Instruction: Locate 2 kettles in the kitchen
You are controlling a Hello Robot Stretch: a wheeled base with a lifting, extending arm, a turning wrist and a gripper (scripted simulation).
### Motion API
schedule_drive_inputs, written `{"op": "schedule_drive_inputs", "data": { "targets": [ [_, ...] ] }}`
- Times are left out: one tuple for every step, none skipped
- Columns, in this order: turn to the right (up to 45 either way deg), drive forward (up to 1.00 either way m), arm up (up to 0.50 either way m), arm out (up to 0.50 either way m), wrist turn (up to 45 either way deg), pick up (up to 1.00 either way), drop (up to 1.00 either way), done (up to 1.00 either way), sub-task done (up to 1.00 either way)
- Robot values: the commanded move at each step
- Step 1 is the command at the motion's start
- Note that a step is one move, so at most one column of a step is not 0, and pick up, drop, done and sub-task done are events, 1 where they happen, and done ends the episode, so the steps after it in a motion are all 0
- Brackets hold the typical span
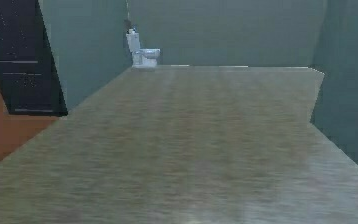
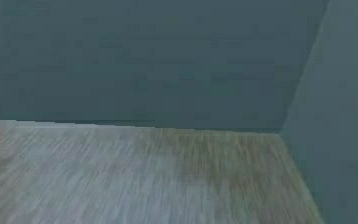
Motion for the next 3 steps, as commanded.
{"op": "schedule_drive_inputs", "data": {
  "targets": [
    [0.0,0.4,0.0,0.0,0.0,0.0,0.0,0.0,0.0],
    [-45.0,0.0,0.0,0.0,0.0,0.0,0.0,0.0,0.0],
    [-9.0,0.0,0.0,0.0,0.0,0.0,0.0,0.0,0.0]
  ]
}}
